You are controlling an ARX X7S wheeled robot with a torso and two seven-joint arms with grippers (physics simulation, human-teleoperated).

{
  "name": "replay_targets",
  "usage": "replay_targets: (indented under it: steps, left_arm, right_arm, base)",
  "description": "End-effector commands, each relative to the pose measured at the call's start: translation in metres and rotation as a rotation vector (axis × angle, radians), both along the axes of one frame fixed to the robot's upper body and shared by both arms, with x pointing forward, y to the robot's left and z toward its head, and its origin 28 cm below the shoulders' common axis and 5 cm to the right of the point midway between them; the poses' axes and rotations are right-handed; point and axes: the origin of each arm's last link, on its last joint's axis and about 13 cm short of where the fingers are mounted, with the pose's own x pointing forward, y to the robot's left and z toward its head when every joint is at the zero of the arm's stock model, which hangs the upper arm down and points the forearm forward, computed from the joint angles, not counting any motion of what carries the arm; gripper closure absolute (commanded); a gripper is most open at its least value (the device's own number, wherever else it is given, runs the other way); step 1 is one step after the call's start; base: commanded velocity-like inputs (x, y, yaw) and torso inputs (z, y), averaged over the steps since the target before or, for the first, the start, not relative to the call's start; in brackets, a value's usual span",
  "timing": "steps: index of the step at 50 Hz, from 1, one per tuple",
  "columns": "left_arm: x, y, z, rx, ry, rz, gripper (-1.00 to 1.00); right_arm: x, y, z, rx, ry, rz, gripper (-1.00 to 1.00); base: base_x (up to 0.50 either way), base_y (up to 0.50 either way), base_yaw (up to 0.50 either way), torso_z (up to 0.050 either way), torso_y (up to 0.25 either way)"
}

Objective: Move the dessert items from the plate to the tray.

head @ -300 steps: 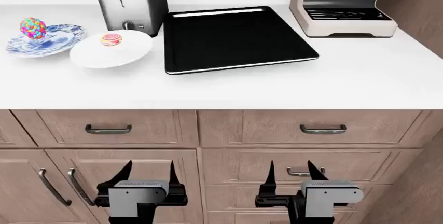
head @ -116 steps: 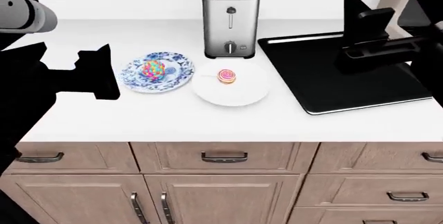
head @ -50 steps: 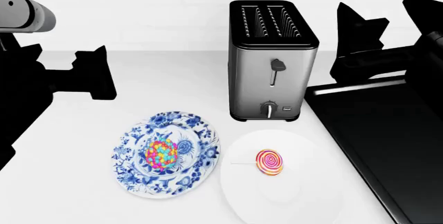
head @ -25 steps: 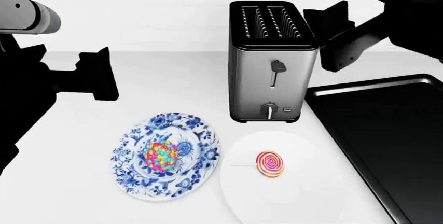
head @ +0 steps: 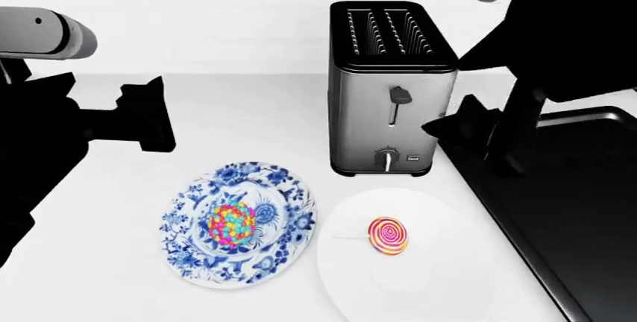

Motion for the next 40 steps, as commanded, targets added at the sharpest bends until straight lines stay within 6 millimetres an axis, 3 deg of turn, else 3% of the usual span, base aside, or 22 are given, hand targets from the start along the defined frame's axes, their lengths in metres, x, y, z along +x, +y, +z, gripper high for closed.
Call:
replay_targets:
  steps: [1, 13, 40]
  left_arm:
    - [0.001, 0.000, -0.003, -0.001, 0.009, -0.004, -1.00]
    - [0.002, -0.002, -0.005, -0.003, 0.014, -0.009, -1.00]
    - [0.002, 0.000, -0.009, 0.001, 0.023, 0.002, -1.00]
  right_arm:
    - [0.005, 0.007, -0.015, -0.091, 0.152, 0.150, -1.00]
    - [0.003, 0.009, -0.029, -0.052, 0.219, 0.238, -1.00]
    - [0.022, 0.013, -0.062, -0.053, 0.280, 0.288, -1.00]
  base:
    - [0.00, 0.00, 0.00, 0.000, 0.000]
    - [0.00, 0.00, 0.00, 0.000, 0.000]
    - [0.00, 0.00, 0.00, 0.000, 0.000]
